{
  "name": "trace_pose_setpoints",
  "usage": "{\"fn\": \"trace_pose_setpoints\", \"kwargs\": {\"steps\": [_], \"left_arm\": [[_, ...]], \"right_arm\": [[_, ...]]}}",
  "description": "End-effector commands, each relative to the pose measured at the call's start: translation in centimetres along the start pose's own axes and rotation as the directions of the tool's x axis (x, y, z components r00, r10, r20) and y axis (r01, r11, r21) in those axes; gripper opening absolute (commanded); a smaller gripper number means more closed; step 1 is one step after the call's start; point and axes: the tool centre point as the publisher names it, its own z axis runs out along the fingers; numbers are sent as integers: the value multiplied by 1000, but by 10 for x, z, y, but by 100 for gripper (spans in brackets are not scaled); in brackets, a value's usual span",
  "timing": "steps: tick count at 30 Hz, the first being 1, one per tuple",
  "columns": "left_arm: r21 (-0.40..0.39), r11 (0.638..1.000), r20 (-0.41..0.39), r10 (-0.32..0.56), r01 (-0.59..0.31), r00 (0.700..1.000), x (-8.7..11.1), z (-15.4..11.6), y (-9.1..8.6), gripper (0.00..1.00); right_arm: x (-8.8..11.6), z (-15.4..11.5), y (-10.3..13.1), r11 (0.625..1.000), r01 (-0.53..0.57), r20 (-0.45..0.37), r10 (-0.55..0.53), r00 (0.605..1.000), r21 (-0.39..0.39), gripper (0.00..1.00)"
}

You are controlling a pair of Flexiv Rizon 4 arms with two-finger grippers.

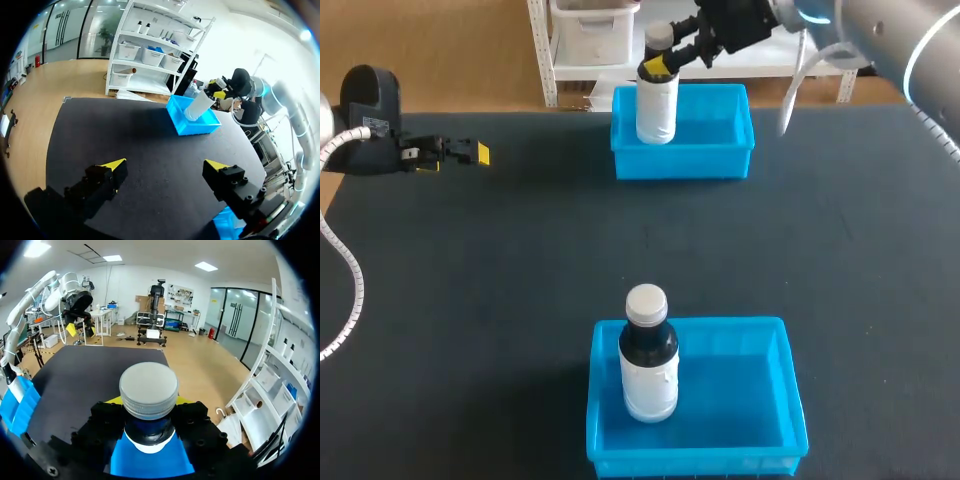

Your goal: Pick up the bottle, and place it in the far bin if it is heavy, or in the near bin if it is light.

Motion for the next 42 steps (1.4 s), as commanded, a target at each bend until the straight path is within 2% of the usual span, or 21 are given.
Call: {"fn": "trace_pose_setpoints", "kwargs": {"steps": [1, 20, 25, 27, 29, 30, 31, 37, 42], "left_arm": [[0, 1000, 0, 0, 0, 1000, 0, 0, 0, 100], [0, 1000, 0, 0, 0, 1000, 0, 0, 0, 100], [0, 1000, 0, 0, 0, 1000, 0, 0, 0, 100], [0, 1000, 0, 0, 0, 1000, 0, 0, 0, 100], [0, 1000, 0, 0, 0, 1000, 0, 0, 0, 100], [0, 1000, 0, 0, 0, 1000, 0, 0, 0, 100], [0, 1000, 0, 0, 0, 1000, 0, 0, 0, 100], [0, 1000, 0, 0, 0, 1000, 0, 0, 0, 100], [0, 1000, 0, 0, 0, 1000, 0, 0, 0, 100]], "right_arm": [[3, 16, -17, 946, -3, 0, 3, 1000, -324, 20], [22, 44, -23, 927, -61, -39, 51, 998, -370, 21], [27, 49, -24, 923, -80, -50, 66, 997, -377, 27], [28, 49, -25, 922, -87, -56, 72, 996, -377, 31], [29, 49, -26, 923, -96, -64, 78, 995, -374, 47], [30, 49, -27, 923, -102, -68, 82, 994, -371, 86], [30, 48, -28, 923, -114, -74, 93, 993, -366, 100], [37, 39, -32, 926, -148, -89, 125, 988, -347, 100], [45, 14, -32, 937, -197, -123, 168, 978, -288, 100]]}}
